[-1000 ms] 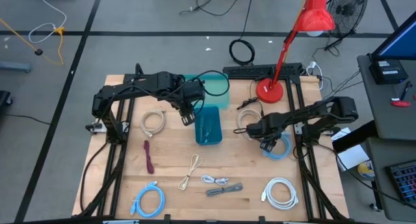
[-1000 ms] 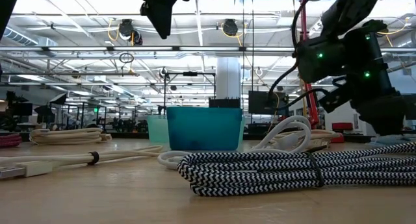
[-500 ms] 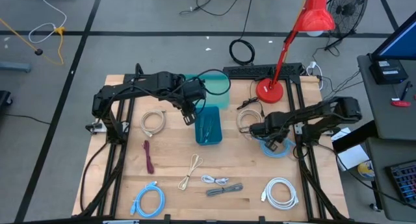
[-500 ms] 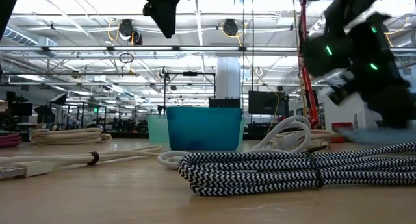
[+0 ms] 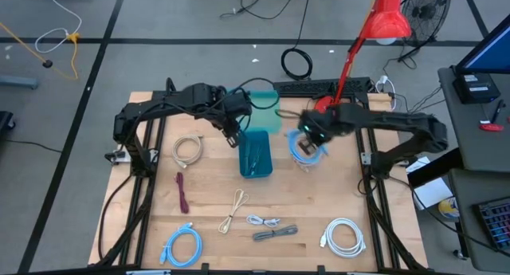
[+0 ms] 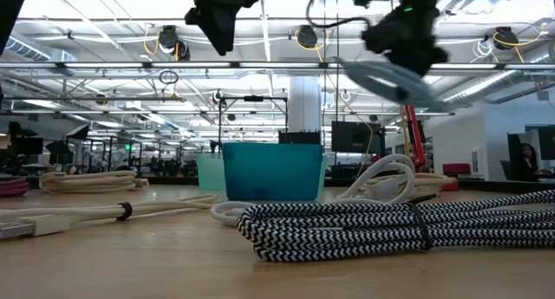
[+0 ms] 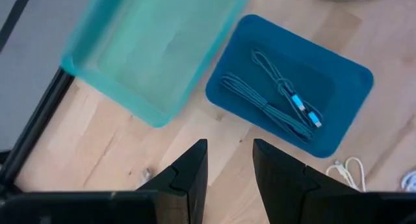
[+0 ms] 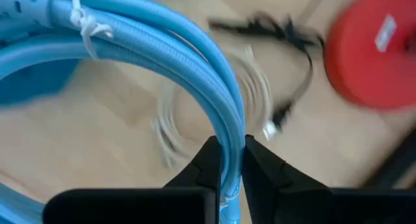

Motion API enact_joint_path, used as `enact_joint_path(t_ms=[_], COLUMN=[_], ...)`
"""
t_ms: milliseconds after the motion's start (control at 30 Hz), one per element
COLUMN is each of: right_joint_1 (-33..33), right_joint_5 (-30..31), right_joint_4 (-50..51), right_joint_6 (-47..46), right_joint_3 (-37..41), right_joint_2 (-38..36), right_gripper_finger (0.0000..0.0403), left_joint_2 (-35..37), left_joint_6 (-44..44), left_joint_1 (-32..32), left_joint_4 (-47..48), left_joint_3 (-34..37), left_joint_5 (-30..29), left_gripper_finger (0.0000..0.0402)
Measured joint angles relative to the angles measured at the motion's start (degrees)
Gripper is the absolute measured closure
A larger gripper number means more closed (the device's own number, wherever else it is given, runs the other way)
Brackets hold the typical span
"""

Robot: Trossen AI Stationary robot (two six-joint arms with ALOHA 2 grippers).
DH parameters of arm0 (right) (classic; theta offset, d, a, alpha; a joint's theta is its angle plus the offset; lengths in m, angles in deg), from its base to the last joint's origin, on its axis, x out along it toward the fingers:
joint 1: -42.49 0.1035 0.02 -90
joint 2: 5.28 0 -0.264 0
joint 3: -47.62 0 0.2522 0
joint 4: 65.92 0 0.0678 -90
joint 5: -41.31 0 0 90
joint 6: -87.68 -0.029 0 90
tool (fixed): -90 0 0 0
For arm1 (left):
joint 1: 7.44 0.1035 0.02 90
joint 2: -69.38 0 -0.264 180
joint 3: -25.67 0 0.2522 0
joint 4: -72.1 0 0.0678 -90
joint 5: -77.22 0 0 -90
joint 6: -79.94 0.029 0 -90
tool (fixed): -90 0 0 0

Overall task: Pick & Place USB Port
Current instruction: Put the top blue hdmi cable into the green bin

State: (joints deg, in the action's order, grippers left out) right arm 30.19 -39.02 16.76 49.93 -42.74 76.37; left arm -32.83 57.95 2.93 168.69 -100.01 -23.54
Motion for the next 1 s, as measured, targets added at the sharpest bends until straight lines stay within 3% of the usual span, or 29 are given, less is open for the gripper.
enact_joint_path(t_ms=[100,267,400,567,667,733,800,900,1000], right_joint_1=[-3.29,-7.38,-9.47,-11.35,-12.09,-12.25,-12.47,-12.92,-13.68], right_joint_5=[-0.8,-0.83,-0.9,-0.56,-0.49,-0.49,-0.52,-0.48,2.1], right_joint_4=[-3.47,-6.98,-8.13,-8.92,-11.29,-12.26,-14.61,-16.71,-18.62], right_joint_6=[3.51,7.28,10.14,12.57,12.95,13.0,12.86,11.54,10.25], right_joint_3=[-4.62,-11.08,-15.91,-20.87,-23.09,-24.08,-24.8,-25.05,-25.05], right_joint_2=[5.44,13.89,17.35,18.84,18.79,18.79,18.79,18.73,18.82], right_gripper_finger=[0.0376,0.0376,0.0376,0.0376,0.0376,0.0376,0.0376,0.0376,0.0376], left_joint_2=[1.03,5.88,15.77,33.69,44.6,49.96,52.87,52.53,48.59], left_joint_6=[-2.68,-8.66,-11.96,-13.28,-13.08,-14.69,-18.46,-23.12,-25.13], left_joint_1=[0.86,2.97,7.16,13.14,16.83,18.98,19.7,18.14,16.34], left_joint_4=[1.43,3.64,-2.29,-19.21,-35.12,-50.44,-65.45,-85.62,-97.79], left_joint_3=[0.09,1.19,9.97,31.4,47.7,58.42,68.36,78.25,80.82], left_joint_5=[-3.25,-16.99,-19.41,-10.03,2.0,12.65,19.23,18.84,12.86], left_gripper_finger=[0.0275,0.028,0.0321,0.0392,0.0387,0.0377,0.0369,0.0359,0.0344])
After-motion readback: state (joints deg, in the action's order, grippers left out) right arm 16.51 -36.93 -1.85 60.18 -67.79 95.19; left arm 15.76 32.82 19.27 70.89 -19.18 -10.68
